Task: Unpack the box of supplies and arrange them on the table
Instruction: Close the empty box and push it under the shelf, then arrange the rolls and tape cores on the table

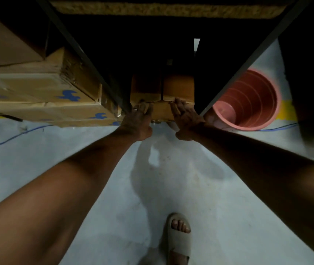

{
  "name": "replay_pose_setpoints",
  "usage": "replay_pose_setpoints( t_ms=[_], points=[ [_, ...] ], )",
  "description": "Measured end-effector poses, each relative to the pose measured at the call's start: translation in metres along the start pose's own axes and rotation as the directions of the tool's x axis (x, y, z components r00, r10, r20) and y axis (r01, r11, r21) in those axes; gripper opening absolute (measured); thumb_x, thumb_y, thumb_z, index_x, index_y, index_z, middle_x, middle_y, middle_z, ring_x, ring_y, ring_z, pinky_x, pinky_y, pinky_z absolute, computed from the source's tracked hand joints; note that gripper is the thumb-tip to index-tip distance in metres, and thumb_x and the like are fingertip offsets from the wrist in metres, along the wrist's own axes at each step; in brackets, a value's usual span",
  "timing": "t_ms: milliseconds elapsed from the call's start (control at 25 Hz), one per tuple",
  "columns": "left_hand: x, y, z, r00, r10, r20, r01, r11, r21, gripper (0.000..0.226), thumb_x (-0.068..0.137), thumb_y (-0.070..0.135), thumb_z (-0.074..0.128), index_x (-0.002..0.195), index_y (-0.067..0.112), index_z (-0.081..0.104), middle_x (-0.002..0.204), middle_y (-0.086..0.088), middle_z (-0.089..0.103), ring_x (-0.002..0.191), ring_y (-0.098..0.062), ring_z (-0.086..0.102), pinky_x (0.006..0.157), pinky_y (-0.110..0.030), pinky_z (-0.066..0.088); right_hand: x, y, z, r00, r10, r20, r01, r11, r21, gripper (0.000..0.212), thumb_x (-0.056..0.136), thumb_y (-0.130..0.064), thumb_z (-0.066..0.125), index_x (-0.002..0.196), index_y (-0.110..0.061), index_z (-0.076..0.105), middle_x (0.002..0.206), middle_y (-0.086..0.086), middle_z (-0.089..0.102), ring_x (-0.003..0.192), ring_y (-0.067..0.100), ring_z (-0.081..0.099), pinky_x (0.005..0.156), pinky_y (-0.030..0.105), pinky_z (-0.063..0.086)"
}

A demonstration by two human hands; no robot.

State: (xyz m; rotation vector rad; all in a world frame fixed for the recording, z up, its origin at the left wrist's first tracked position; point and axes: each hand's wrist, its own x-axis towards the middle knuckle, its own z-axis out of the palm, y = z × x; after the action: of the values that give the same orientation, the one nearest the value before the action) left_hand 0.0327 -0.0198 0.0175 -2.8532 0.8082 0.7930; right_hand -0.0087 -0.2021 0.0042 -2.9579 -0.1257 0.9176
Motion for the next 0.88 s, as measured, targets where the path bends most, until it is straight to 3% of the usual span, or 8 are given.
replay_pose_setpoints(
  t_ms=[120, 280, 440, 640, 880],
  points=[
    [-0.037, 0.007, -0.003, 0.996, -0.001, -0.093, -0.011, 0.992, -0.122, 0.067, 0.099, 0.032, 0.046, 0.156, 0.013, 0.015, 0.16, -0.016, 0.02, 0.141, -0.039, 0.031, 0.113, -0.046, 0.032, -0.028, -0.019, -0.012, 1.0, -0.013, -0.026, 0.016, 0.99, 0.139, 0.088, 0.094, -0.021, 0.055, 0.157, -0.01, -0.005, 0.165, 0.016, -0.008, 0.152, 0.034, 0.0, 0.122, 0.044, 0.012],
    [-0.098, 0.017, -0.021, 0.994, -0.006, -0.105, -0.015, 0.98, -0.2, 0.057, 0.1, 0.034, 0.043, 0.152, 0.015, 0.029, 0.15, -0.013, 0.043, 0.134, -0.032, 0.043, 0.105, -0.042, 0.04, -0.083, -0.051, -0.035, 0.998, 0.023, -0.06, -0.001, 0.939, 0.344, 0.066, 0.102, -0.026, 0.043, 0.157, -0.009, 0.011, 0.163, 0.018, 0.014, 0.15, 0.033, 0.014, 0.119, 0.038, 0.021],
    [-0.182, 0.026, -0.069, 0.999, -0.045, -0.019, 0.037, 0.952, -0.304, 0.051, 0.101, 0.036, 0.037, 0.151, 0.023, 0.033, 0.152, -0.006, 0.042, 0.137, -0.027, 0.04, 0.111, -0.04, 0.035, -0.163, -0.087, -0.063, 0.996, 0.051, -0.076, -0.011, 0.891, 0.453, 0.059, 0.103, -0.03, 0.042, 0.155, -0.008, 0.023, 0.158, 0.015, 0.031, 0.146, 0.029, 0.028, 0.117, 0.036, 0.028],
    [-0.293, 0.02, -0.134, 0.989, -0.082, -0.121, 0.042, 0.953, -0.299, 0.047, 0.098, 0.033, 0.04, 0.143, 0.021, 0.046, 0.139, -0.007, 0.056, 0.124, -0.028, 0.053, 0.102, -0.041, 0.045, -0.264, -0.138, -0.132, 0.986, 0.069, -0.152, 0.01, 0.886, 0.464, 0.055, 0.101, -0.029, 0.043, 0.15, -0.008, 0.034, 0.148, 0.017, 0.045, 0.134, 0.032, 0.044, 0.109, 0.039, 0.04],
    [-0.418, 0.0, -0.218, 0.977, -0.127, -0.173, 0.047, 0.913, -0.405, 0.047, 0.1, 0.035, 0.039, 0.143, 0.02, 0.046, 0.144, -0.006, 0.052, 0.13, -0.026, 0.049, 0.106, -0.039, 0.042, -0.365, -0.205, -0.229, 0.961, 0.069, -0.267, 0.057, 0.897, 0.438, 0.053, 0.099, -0.023, 0.042, 0.149, -0.004, 0.036, 0.15, 0.017, 0.042, 0.136, 0.033, 0.042, 0.11, 0.039, 0.038]
  ],
)
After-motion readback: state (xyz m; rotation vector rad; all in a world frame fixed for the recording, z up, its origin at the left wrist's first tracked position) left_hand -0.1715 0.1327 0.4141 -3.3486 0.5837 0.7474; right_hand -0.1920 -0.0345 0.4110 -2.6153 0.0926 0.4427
